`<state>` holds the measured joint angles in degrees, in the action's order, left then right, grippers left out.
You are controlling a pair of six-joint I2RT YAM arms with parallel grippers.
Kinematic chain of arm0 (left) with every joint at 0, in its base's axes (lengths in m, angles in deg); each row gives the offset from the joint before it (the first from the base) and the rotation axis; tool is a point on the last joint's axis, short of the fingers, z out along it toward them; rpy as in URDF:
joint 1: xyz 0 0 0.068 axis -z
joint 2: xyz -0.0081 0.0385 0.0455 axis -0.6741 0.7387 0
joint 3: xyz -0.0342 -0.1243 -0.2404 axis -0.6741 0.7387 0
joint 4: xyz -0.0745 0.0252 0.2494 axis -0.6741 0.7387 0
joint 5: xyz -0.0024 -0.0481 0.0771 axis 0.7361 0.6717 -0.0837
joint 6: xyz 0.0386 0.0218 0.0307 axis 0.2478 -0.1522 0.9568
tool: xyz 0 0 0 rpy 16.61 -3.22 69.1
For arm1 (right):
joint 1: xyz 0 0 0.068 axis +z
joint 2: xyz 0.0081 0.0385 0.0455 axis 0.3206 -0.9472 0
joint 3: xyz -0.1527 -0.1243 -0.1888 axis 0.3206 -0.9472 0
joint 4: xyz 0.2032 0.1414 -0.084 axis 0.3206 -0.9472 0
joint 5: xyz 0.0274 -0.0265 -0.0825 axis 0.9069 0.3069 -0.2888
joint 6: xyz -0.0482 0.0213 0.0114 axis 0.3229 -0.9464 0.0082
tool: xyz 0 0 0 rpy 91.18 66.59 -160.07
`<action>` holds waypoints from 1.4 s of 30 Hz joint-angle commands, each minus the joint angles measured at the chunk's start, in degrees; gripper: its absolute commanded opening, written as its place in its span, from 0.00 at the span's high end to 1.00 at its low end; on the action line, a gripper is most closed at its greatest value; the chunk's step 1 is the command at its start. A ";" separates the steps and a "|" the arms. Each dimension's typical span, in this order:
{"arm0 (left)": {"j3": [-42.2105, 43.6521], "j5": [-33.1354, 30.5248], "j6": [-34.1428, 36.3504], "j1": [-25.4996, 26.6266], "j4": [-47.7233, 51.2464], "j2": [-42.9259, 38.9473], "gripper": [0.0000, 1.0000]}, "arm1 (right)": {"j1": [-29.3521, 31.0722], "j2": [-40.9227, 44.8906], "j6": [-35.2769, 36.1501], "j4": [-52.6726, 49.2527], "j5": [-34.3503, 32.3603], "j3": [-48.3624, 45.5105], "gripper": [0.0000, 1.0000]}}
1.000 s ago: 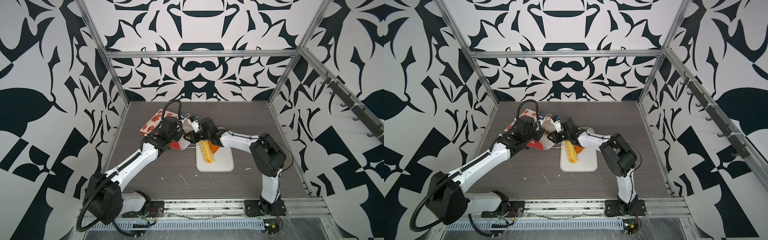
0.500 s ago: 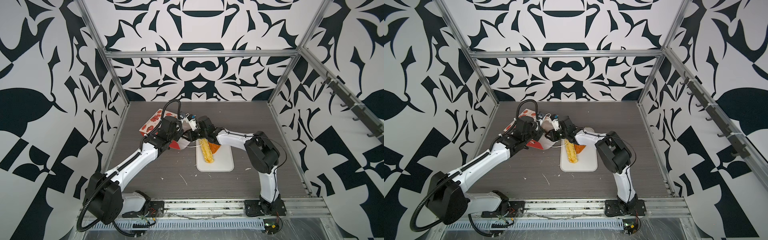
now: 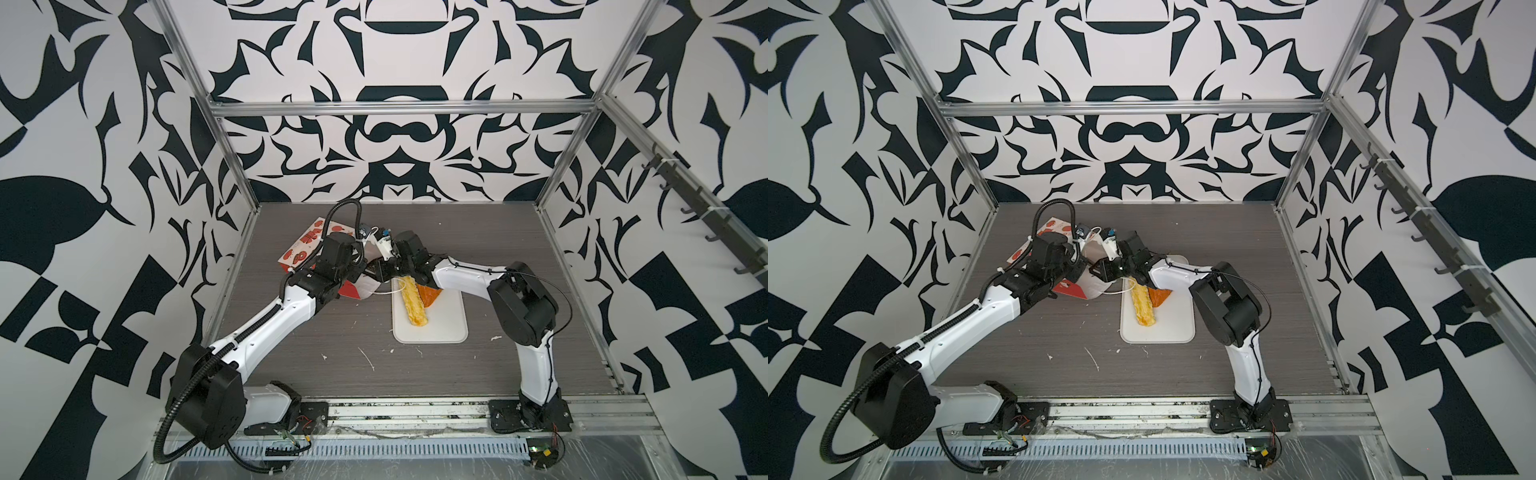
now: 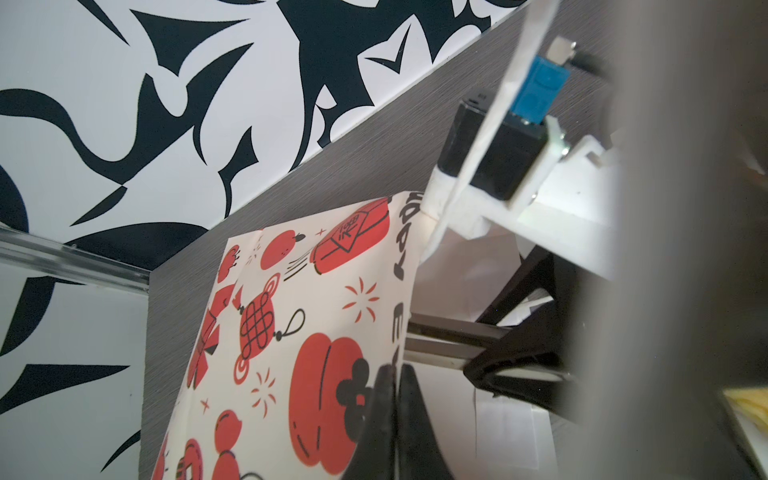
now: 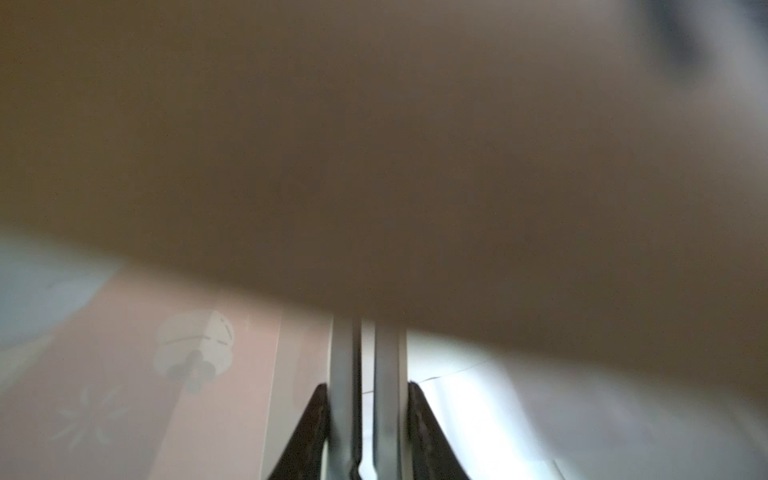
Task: Take the fake bread out of the paper bag
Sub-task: 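Pinch the yellow ring-shaped pastry inside the bag with the right gripper's tongs, then draw the yellow ring pastry out and lower it onto the tray, right gripper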
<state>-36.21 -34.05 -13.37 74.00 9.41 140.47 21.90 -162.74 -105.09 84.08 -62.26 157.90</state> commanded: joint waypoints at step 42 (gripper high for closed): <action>1.48 -3.17 -0.97 -0.77 -7.98 0.37 1.00 | -1.93 31.02 8.97 -18.83 -4.95 -15.35 1.00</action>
<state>-35.51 -36.81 -13.41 73.50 4.18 140.47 20.26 -134.40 -97.46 63.69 -66.22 142.77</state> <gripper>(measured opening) 0.048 0.288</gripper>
